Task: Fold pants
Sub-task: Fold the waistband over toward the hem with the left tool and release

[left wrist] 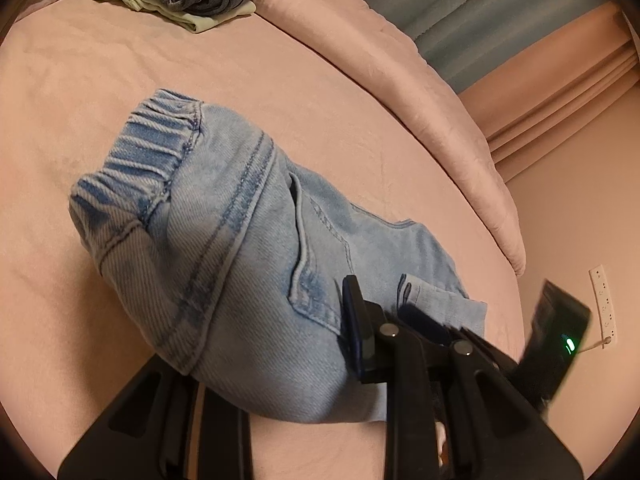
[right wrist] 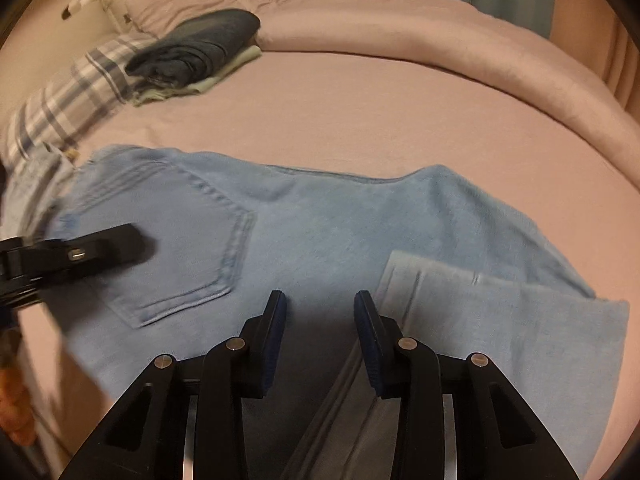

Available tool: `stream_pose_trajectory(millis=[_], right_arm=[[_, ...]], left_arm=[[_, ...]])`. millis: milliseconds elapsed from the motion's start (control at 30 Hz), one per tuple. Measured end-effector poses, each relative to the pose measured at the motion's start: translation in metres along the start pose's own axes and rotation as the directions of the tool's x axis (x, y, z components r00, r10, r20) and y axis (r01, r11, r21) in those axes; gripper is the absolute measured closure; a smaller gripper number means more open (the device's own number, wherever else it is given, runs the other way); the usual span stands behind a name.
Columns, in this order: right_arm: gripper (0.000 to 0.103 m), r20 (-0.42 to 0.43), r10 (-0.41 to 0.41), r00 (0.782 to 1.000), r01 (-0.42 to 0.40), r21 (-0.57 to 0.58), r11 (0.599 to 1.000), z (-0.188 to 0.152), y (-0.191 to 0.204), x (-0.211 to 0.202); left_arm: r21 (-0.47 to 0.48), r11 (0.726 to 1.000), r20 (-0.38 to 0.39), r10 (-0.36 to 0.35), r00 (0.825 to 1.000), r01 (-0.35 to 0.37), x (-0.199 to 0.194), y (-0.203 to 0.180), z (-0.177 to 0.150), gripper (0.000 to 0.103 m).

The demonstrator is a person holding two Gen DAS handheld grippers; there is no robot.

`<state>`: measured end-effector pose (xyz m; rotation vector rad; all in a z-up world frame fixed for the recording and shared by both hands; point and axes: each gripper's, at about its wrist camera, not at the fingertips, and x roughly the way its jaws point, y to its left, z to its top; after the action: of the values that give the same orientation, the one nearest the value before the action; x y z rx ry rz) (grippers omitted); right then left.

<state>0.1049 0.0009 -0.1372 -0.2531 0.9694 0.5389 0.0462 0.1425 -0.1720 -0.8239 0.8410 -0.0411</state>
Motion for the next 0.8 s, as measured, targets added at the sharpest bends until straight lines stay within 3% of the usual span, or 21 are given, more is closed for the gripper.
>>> stream_pose_trajectory(millis=[167,233,433,633,800], right_arm=[[0.064,-0.031,0.038,0.999,-0.039,-0.034,0.999,-0.019,0.006,0.003],[0.064,-0.021,0.094,0.995,-0.093,0.018,0.995,-0.019,-0.003,-0.005],[0.064,0.102,0.175,0.979,-0.191,0.177,0.965,-0.035,-0.045,-0.047],[0.064,0.109,0.16,0.981,-0.188,0.346,0.919,-0.066,-0.096,-0.059],[0.064,0.128,0.115,0.985,-0.158,0.401,0.903,-0.08,-0.114,-0.07]], left_arm=[[0.057,0.998,0.004,0.04,0.999,-0.04,0.004,-0.017,0.001,0.079],[0.075,0.996,0.018,0.037,0.999,-0.038,0.0,-0.025,0.003,0.079],[0.182,0.98,0.055,0.074,0.996,-0.083,-0.004,-0.056,0.007,0.079],[0.334,0.933,0.099,0.104,0.99,-0.131,-0.005,-0.097,0.0,0.079],[0.462,0.874,0.125,0.106,0.986,-0.153,-0.004,-0.129,-0.011,0.079]])
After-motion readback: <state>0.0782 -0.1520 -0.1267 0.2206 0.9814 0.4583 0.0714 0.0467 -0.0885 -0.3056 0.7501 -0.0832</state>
